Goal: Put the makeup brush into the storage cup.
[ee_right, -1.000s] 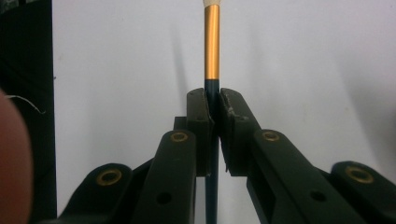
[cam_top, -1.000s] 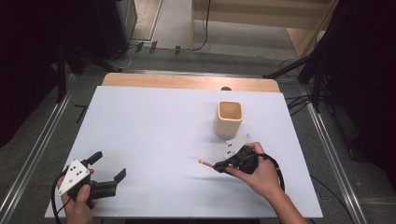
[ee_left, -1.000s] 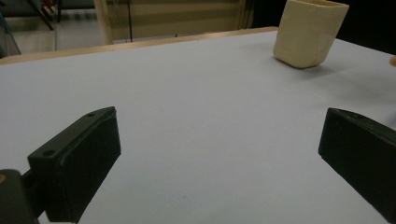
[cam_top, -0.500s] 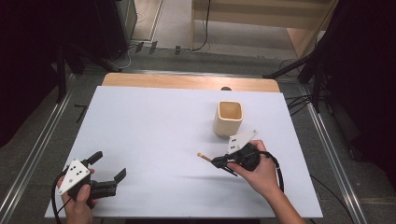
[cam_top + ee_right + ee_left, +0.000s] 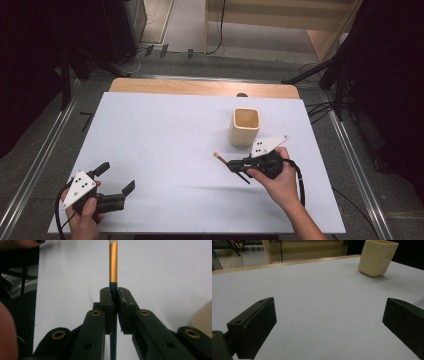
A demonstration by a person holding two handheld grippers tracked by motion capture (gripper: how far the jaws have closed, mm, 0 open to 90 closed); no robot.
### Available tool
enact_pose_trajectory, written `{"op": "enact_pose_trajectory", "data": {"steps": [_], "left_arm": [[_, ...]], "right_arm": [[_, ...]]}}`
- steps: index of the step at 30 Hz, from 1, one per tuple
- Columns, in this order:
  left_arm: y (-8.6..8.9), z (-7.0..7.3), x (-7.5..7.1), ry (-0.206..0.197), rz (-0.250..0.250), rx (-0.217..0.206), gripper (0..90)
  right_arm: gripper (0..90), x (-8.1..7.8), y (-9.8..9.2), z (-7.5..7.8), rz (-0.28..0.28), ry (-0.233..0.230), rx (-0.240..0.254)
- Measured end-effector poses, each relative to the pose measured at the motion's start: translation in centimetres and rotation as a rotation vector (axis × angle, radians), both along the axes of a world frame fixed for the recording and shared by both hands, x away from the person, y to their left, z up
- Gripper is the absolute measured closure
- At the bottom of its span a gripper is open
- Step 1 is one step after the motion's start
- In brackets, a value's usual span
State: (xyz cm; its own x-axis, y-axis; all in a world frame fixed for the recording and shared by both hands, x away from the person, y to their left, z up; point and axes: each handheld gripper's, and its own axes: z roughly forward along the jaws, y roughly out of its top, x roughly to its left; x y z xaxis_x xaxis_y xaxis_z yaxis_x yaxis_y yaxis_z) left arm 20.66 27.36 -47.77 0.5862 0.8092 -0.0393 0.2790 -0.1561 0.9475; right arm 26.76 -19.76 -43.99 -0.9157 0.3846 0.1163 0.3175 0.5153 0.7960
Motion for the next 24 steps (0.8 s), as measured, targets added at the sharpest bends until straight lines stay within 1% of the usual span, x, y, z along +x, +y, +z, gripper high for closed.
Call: {"op": "enact_pose_trajectory", "data": {"steps": [1,3,4,5,6,8,9,10,11,12,13,15,16,19,24], "left_arm": [[0.0,0.0,0.0,0.000,-0.001,0.001,0.0],[0.0,0.0,0.0,0.001,0.000,0.002,0.0],[0.0,0.0,0.0,0.002,-0.001,0.002,0.0],[0.1,0.0,0.0,0.002,0.000,0.003,0.0],[0.1,0.0,0.0,0.002,-0.001,0.004,0.0],[0.1,0.0,0.0,0.004,0.002,0.003,0.0],[0.1,0.0,0.0,0.004,0.002,0.003,0.0],[0.1,0.0,0.0,0.003,0.001,0.004,0.0],[0.1,0.0,0.0,0.002,0.001,0.005,0.0],[0.1,0.0,0.0,0.002,0.001,0.005,0.0],[0.1,0.0,0.0,0.002,0.000,0.005,0.0],[0.0,0.0,0.0,0.000,0.000,0.002,0.0],[0.0,0.0,0.0,0.000,0.000,0.002,0.0],[0.1,0.0,0.0,0.003,0.000,0.004,0.0],[0.0,-0.1,0.1,0.004,-0.001,0.001,0.0]], "right_arm": [[84.4,0.0,-0.1,0.1,-0.015,-0.005,0.024],[84.4,0.1,-0.2,0.2,-0.036,-0.016,0.051],[84.4,0.1,-0.2,0.2,-0.036,-0.016,0.051],[84.4,0.2,-0.4,0.3,-0.055,-0.023,0.079],[84.4,0.2,-0.4,0.3,-0.055,-0.023,0.079],[84.4,0.2,-0.7,0.4,-0.068,-0.025,0.111],[84.4,0.2,-0.7,0.4,-0.068,-0.025,0.111],[84.4,0.2,-0.8,0.5,-0.072,-0.025,0.123],[84.4,0.2,-1.0,0.6,-0.084,-0.027,0.152],[84.4,0.2,-1.0,0.6,-0.084,-0.027,0.152],[84.4,0.2,-1.0,0.7,-0.088,-0.027,0.163],[84.3,0.3,-1.3,0.9,-0.122,-0.037,0.190],[84.4,0.3,-1.4,0.9,-0.122,-0.039,0.196],[84.4,0.3,-1.5,1.0,-0.132,-0.043,0.200],[84.3,0.4,-1.8,1.0,-0.155,-0.055,0.227]]}}
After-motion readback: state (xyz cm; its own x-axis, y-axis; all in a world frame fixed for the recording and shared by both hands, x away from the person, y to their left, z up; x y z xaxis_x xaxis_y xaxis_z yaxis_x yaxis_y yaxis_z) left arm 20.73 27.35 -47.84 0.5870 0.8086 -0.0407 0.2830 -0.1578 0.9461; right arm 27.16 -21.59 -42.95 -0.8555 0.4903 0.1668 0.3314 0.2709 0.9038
